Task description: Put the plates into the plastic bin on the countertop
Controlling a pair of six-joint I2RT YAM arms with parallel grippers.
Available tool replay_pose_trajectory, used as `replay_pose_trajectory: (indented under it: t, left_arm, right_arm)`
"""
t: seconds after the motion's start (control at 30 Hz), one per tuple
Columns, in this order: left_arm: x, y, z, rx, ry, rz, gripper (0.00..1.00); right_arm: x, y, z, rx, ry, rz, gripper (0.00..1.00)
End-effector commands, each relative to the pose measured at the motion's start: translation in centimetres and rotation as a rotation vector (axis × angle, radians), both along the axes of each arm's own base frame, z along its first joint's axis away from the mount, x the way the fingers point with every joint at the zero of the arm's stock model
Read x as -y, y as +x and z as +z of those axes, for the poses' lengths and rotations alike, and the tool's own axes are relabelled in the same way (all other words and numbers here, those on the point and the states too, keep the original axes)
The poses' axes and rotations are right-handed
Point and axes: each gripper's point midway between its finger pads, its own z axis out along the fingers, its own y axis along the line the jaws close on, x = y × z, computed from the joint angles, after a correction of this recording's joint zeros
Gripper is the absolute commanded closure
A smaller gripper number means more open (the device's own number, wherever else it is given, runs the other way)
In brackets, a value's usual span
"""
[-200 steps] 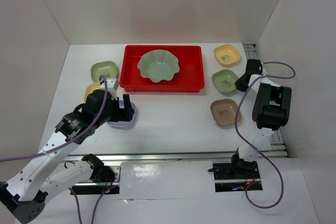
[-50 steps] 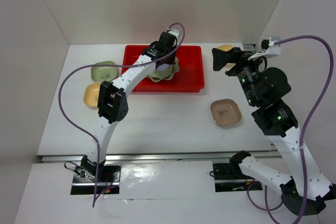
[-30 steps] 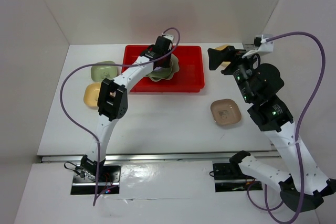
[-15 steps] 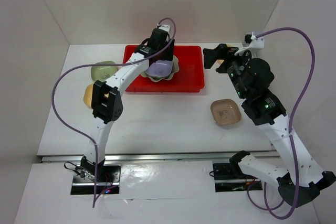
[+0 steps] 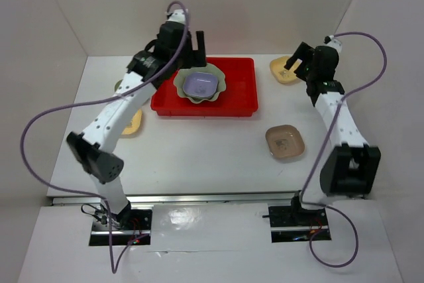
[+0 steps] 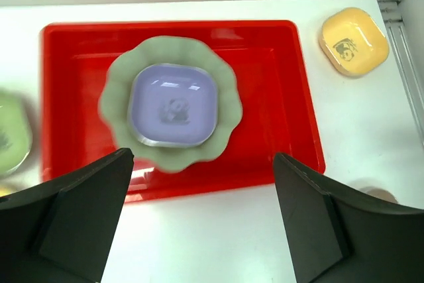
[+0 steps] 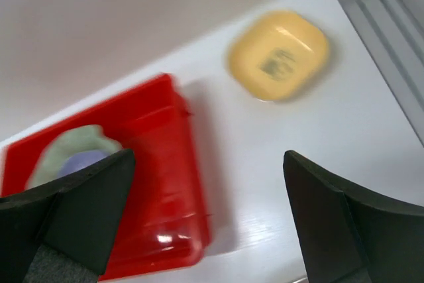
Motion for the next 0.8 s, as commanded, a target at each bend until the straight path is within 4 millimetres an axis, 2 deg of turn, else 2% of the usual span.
replay_pose_trajectory:
  t: [0.0,0.03,0.07,0.1,0.13,0.17,0.2,0.23,0.3,0.33,0.37,0.4,0.43,0.47,0.53,0.57,0.63,0.67,0.73,0.77]
  left_arm:
    - [-5.5,-4.2,-0.8,-0.106,-0.018,0.120,0.00]
    - [-6.5,-6.0,0.6,-0.090,-0.052,0.113,0.00]
    - [-7.2,-7.0,0.4,-0.101,-0.053,0.112,0.00]
    - [-7.5,-8.1,-1.1,-0.139,-0.040,0.099,0.00]
    - [-8.5,-9.6,0.4,-0.104,-0.059,0.093,0.00]
    - [-9.0,-10.4,0.3,-0.105,-0.042,0.085,0.00]
    - [-9.5,-11.2,-0.5,-0.116,-0.025,0.081,0.00]
    - [-9.8,-11.9,-0.3,-0.107,-0.022,0.076,0.00]
    - [-10.8,-13.5,0.5,-0.078,-0.010,0.062,0.00]
    - [-11.4,-14.6,0.4,-0.079,-0.009,0.062,0.00]
    - [-11.4,-14.6,-0.4,-0.093,0.009,0.057,0.00]
    - [-11.7,-15.5,0.1,-0.079,-0.005,0.046,0.00]
    - [-11.9,-15.9,-1.0,-0.099,0.006,0.046,0.00]
    - [-12.0,-16.2,-1.3,-0.103,0.008,0.046,0.00]
    - [-12.0,-16.8,-1.6,-0.100,-0.002,0.033,0.00]
    - [-11.8,-16.9,-1.6,-0.106,-0.017,0.024,0.00]
    - [-11.3,-17.2,-1.6,-0.102,-0.025,0.004,0.00]
    - [-11.3,-17.2,-1.6,-0.102,-0.025,0.004,0.00]
    - [-10.6,-17.7,-1.8,-0.107,-0.027,-0.029,0.00]
    - [-10.8,-17.9,-1.9,-0.102,-0.019,-0.020,0.00]
  right_arm:
    - [1.2,4.4,-5.1,-0.092,0.119,0.008,0.00]
    - [1.8,6.1,-4.1,-0.073,0.111,-0.013,0.00]
    - [2.3,8.0,-7.8,-0.148,0.108,-0.038,0.00]
    - [3.4,9.0,-8.6,-0.164,0.099,-0.076,0.00]
    - [3.5,10.4,-7.9,-0.143,0.098,-0.076,0.00]
    - [4.5,11.6,-10.9,-0.193,0.112,-0.098,0.00]
    - [5.4,12.3,-11.4,-0.189,0.147,-0.111,0.02]
    - [5.5,13.3,-11.1,-0.174,0.146,-0.110,0.02]
    - [6.2,14.6,-11.6,-0.143,0.122,-0.177,0.04]
    - [6.7,14.8,-12.5,-0.152,0.102,-0.196,0.04]
    - [6.4,15.1,-12.6,-0.150,0.104,-0.209,0.04]
    - [6.7,15.0,-13.1,-0.175,0.107,-0.233,0.04]
    - [6.5,15.1,-12.6,-0.166,0.126,-0.263,0.04]
    - [5.9,15.0,-13.2,-0.177,0.133,-0.258,0.04]
    - [5.2,14.7,-12.6,-0.131,0.131,-0.330,0.04]
    - [5.0,13.7,-14.1,-0.152,0.140,-0.350,0.04]
    - [5.0,13.4,-14.2,-0.107,0.195,-0.411,0.04]
    - [4.9,12.7,-15.9,-0.131,0.216,-0.424,0.04]
    - [5.0,12.8,-16.6,-0.119,0.249,-0.446,0.05]
    - [4.9,12.6,-17.6,-0.135,0.262,-0.455,0.05]
